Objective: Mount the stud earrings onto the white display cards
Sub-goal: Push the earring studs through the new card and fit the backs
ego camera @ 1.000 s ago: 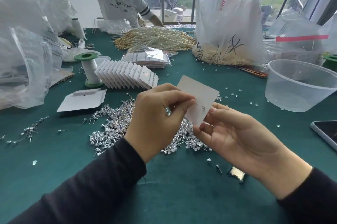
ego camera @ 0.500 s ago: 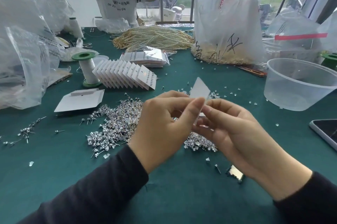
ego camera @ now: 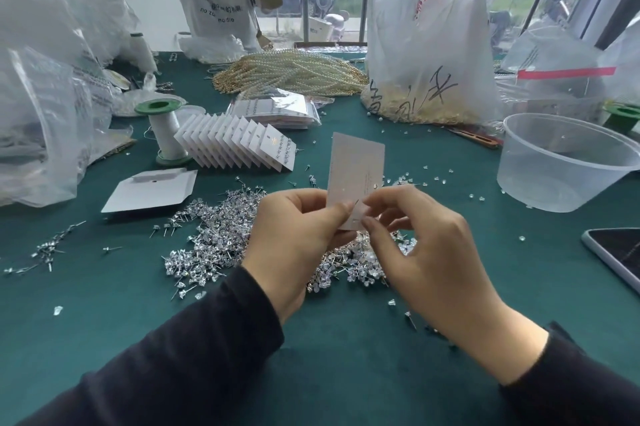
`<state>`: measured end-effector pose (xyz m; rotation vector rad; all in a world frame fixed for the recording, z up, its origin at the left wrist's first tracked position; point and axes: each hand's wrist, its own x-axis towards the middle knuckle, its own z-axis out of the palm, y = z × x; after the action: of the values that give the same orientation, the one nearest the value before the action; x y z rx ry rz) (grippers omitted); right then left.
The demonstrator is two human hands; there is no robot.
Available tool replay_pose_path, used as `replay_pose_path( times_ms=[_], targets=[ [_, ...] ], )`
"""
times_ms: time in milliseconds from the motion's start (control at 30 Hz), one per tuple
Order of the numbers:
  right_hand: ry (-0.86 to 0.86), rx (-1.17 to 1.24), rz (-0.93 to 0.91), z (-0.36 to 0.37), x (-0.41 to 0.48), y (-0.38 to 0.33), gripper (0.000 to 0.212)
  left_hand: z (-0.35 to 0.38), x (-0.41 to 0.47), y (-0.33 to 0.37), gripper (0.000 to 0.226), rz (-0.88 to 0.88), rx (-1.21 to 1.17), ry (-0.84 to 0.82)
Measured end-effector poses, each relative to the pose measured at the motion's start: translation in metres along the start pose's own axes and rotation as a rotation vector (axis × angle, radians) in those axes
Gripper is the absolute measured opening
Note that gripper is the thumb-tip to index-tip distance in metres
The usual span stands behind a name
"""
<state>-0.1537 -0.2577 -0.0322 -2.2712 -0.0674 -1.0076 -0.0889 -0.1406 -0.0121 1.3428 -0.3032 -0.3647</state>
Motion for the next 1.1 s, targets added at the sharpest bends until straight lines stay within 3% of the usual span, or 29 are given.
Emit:
replay_pose_path(
  times_ms=[233, 300, 400, 500, 667, 733, 900, 1100],
  targets=[
    [0.045, -0.03, -0.01, 0.002, 0.003, 0.002, 0.005, 0.004, -0.004, -0.001, 0.034, 0.088, 0.066, -0.022],
    [0.049, -0.051, -0.025, 0.002, 0.003, 0.002, 0.002, 0.006, -0.004, -0.002, 0.029, 0.081, 0.057, -0.019],
    [0.065, -0.079, -0.058, 0.002, 0.004, 0.002, 0.005, 0.007, -0.005, 0.001, 0.005, 0.037, 0.073, -0.033],
    [0.068, -0.096, -0.074, 0.002, 0.004, 0.002, 0.006, 0.006, -0.004, 0.0, 0.021, -0.058, 0.071, -0.098],
    [0.039, -0.08, -0.083, -0.006, 0.009, 0.003, 0.005, 0.002, 0.0, 0.004, 0.019, -0.12, 0.045, -0.08],
    [0.045, -0.145, 0.022, -0.018, 0.017, 0.014, 0.008, -0.005, 0.006, 0.005, 0.018, -0.133, 0.027, -0.027],
    [-0.313, -0.328, 0.271, -0.042, 0.021, 0.045, 0.017, -0.016, 0.014, 0.01, 0.015, -0.229, -0.054, 0.036],
    [-0.374, -0.316, 0.283, -0.036, 0.021, 0.047, 0.011, -0.016, 0.013, 0.014, 0.021, -0.385, -0.221, -0.038]
  ],
)
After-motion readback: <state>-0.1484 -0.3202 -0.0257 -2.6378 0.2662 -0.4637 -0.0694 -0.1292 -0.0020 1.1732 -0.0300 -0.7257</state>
